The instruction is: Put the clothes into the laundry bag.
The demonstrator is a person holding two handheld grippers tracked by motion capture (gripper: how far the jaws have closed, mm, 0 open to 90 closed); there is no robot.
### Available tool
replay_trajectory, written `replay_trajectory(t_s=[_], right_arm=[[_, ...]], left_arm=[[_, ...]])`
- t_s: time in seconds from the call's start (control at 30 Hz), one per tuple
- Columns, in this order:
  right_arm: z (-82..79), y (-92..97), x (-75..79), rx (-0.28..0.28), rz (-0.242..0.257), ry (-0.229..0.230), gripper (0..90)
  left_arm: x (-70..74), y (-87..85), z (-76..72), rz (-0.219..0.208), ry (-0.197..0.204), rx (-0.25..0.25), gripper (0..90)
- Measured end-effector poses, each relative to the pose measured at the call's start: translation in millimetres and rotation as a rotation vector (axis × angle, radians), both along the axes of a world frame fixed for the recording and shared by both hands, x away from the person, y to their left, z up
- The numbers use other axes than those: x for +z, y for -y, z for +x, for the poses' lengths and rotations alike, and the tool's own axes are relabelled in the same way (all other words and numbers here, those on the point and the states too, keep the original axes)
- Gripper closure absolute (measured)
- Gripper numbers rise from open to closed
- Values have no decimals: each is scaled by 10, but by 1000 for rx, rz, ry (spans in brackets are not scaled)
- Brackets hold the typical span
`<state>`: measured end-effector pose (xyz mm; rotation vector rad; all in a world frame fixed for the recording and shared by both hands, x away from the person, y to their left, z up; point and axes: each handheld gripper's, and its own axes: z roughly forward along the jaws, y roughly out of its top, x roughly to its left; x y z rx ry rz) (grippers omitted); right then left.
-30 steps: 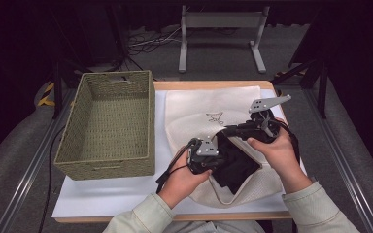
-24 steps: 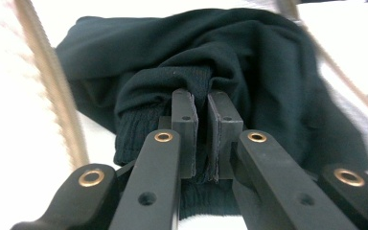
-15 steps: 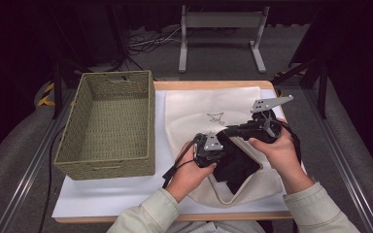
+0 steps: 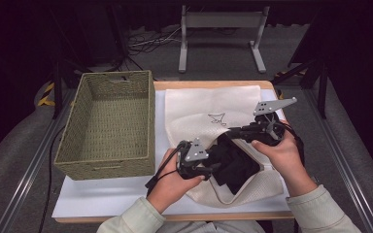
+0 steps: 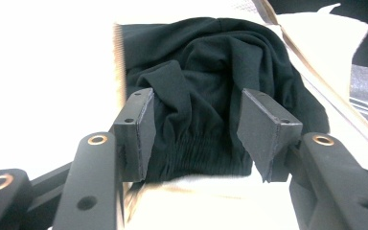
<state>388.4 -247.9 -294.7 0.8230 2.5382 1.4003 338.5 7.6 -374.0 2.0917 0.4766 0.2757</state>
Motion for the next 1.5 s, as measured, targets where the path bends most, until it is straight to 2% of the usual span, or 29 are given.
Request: replay_trajectory(t_s=[0.17, 0.3, 0.43, 0.53, 0.6, 0.73, 0.8, 0.97, 1.0, 1.2, 1.33, 1.5], right_arm=[[-45, 57, 15, -4, 6, 5, 881], [-72, 73, 41, -4, 10, 11, 881], [-78, 65, 39, -1, 9, 8, 880], [-74, 60, 26, 1, 12, 4, 880], [-66, 56, 16, 2, 13, 1, 880], [-58, 54, 1, 5, 17, -5, 880], [-51, 57, -12, 4, 18, -9, 880], [-35, 69, -38, 2, 22, -18, 880], [-30, 71, -46, 3, 21, -21, 880], [-25, 64, -55, 4, 20, -25, 879], [-17, 58, -58, 6, 18, -27, 880], [-3, 52, -70, 9, 18, -30, 880]], left_arm=[[-20, -249, -103, 8, -24, 29, 466], [-90, -298, -157, 31, -51, 33, 436], [-216, -263, -215, 111, -82, 21, 394], [-299, -182, -240, 156, -65, 3, 349], [-344, -128, -234, 198, -35, 3, 314], [-396, -81, -194, 236, -2, 18, 313], [-409, -89, -171, 256, 17, 25, 355], [-388, -140, -164, 240, 15, 20, 482], [-383, -145, -165, 231, 14, 16, 531], [-340, -202, -197, 205, 2, 18, 649], [-337, -221, -202, 200, -5, 16, 673], [-311, -267, -219, 184, -17, 19, 814]])
